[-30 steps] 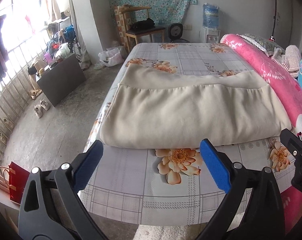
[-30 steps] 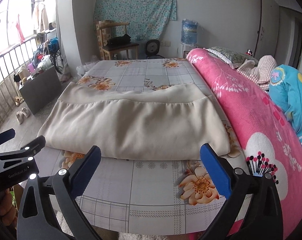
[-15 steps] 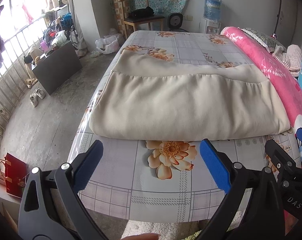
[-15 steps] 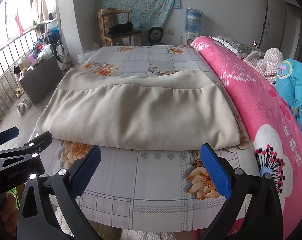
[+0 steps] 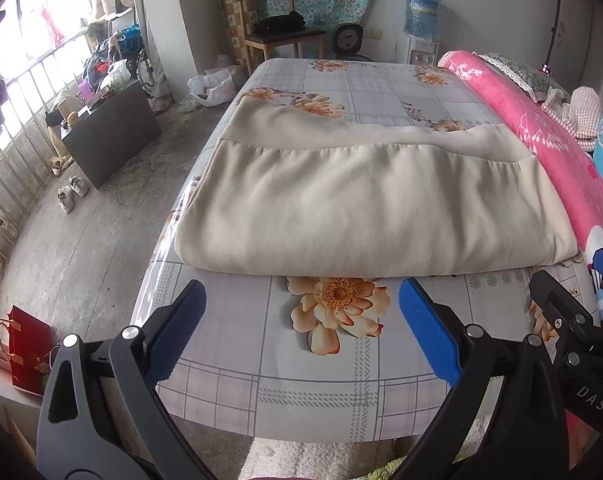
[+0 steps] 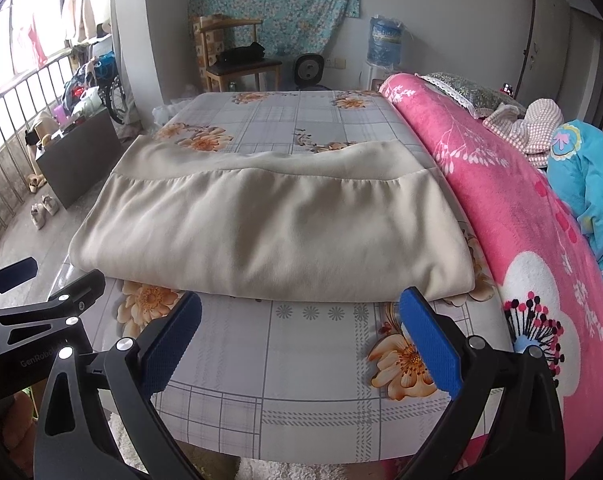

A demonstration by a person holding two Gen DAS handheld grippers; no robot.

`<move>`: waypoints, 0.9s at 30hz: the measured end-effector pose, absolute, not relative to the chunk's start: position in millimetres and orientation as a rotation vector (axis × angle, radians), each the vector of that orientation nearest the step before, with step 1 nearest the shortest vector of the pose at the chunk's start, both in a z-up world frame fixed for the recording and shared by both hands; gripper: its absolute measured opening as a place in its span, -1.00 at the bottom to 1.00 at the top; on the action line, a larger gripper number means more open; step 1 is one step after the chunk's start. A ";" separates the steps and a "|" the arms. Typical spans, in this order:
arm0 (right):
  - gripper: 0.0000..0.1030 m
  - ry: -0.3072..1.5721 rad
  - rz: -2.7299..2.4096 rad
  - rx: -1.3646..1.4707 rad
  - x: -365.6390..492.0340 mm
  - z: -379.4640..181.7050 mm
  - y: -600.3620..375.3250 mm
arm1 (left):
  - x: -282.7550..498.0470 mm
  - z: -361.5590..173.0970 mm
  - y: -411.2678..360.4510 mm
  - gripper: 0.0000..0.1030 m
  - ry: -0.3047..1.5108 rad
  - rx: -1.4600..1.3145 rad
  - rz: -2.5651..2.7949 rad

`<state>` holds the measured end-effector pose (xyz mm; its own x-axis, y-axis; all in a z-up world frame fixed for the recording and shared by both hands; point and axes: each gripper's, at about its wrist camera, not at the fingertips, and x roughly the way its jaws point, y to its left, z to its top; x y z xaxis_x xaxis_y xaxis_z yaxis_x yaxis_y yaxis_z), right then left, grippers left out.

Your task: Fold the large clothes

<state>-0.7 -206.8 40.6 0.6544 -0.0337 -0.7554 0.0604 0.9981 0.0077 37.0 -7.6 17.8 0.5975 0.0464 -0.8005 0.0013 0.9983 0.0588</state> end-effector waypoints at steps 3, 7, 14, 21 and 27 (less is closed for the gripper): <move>0.88 0.855 -0.053 0.031 -0.7 40.8 -206.8 | 36.8 17.6 -7.5 0.82 0.929 0.053 0.028; 0.88 0.857 -0.057 0.031 -0.7 40.8 -206.9 | 36.7 17.9 -7.1 0.82 0.933 0.049 0.024; 0.88 0.859 -0.062 0.036 -1.1 41.2 -208.2 | 36.6 17.4 -7.3 0.82 0.937 0.047 0.022; 0.88 0.864 -0.067 0.038 -0.8 40.7 -209.1 | 36.3 16.9 -8.3 0.82 0.945 0.043 0.017; 0.88 0.868 -0.071 0.042 -0.2 38.2 -209.9 | 36.8 15.7 -8.3 0.82 0.948 0.042 0.016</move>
